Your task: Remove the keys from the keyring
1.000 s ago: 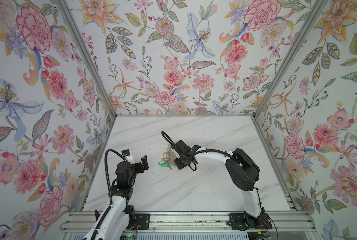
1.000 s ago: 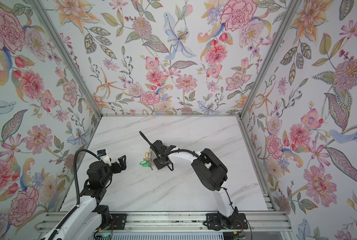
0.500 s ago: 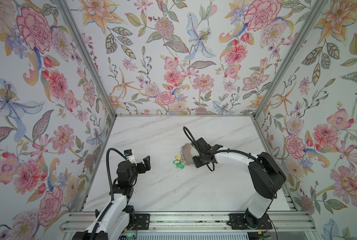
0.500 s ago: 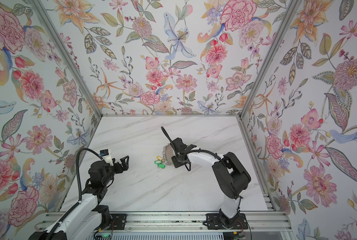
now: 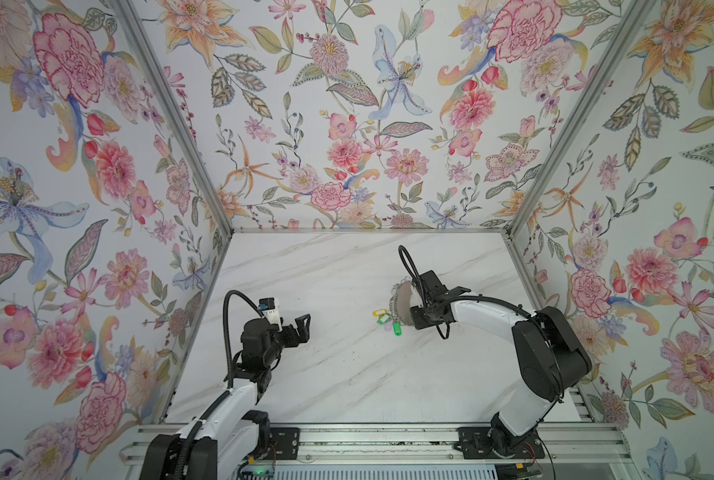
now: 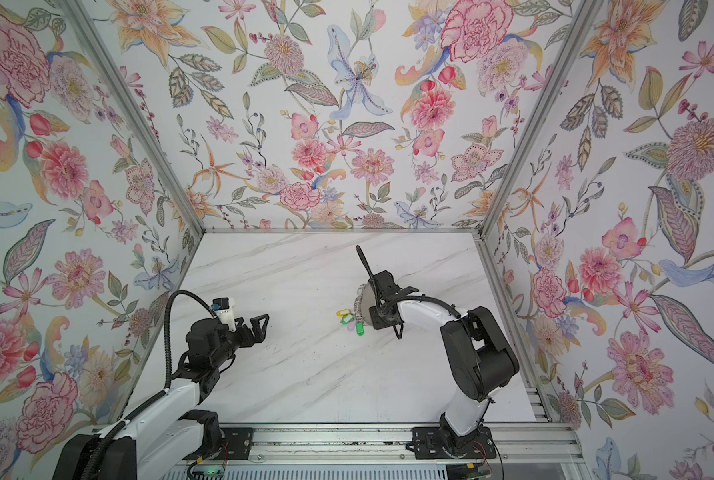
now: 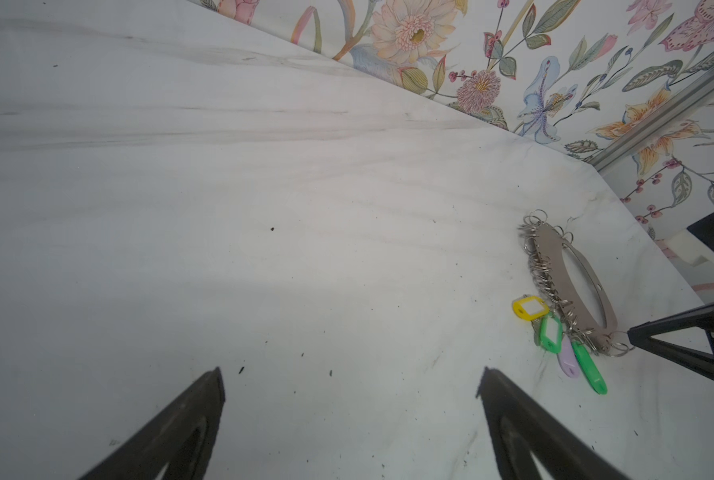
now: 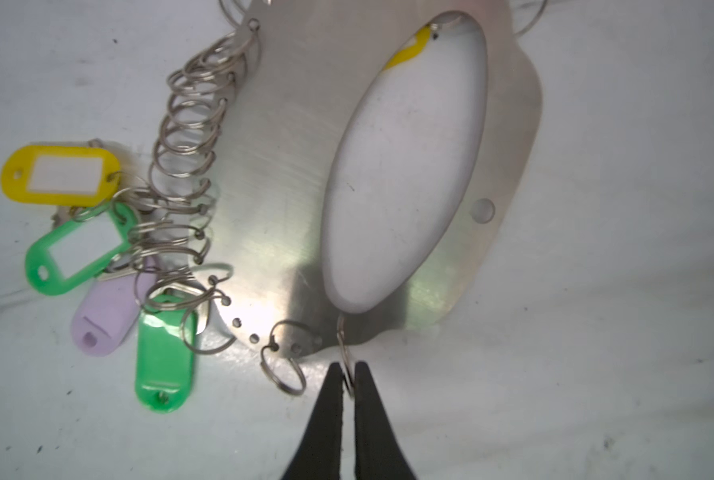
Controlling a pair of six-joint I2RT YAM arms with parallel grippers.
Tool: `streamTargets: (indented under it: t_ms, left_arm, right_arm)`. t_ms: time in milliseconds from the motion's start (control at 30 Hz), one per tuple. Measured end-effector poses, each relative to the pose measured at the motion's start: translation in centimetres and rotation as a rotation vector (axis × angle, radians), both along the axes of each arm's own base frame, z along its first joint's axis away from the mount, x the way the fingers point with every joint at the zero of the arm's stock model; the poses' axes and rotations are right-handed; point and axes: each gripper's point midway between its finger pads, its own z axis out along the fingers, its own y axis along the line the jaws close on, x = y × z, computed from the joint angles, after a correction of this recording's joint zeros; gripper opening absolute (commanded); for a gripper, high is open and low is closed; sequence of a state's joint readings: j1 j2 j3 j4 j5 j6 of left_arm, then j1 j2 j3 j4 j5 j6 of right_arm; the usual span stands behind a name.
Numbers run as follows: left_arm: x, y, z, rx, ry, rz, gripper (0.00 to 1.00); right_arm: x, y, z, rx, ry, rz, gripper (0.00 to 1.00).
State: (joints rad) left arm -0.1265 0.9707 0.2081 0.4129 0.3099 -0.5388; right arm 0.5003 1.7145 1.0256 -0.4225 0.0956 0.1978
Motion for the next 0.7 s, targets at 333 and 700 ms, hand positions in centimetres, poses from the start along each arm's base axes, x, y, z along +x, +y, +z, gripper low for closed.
streamTargets:
  t_ms: [333, 700]
  left_arm:
    - [0.8, -4.3, 0.6, 0.036, -0.010, -0.144, 0.92]
    - [4.0, -8.9, 1.5, 0.087, -0.013, -0.266, 0.93]
  right_arm:
    - [0.1, -0.4, 1.8, 0.068, -0.022, -0.017, 0.31]
    - [3.0, 8.7, 5.0, 0.192, -0.061, 0.136, 0.38]
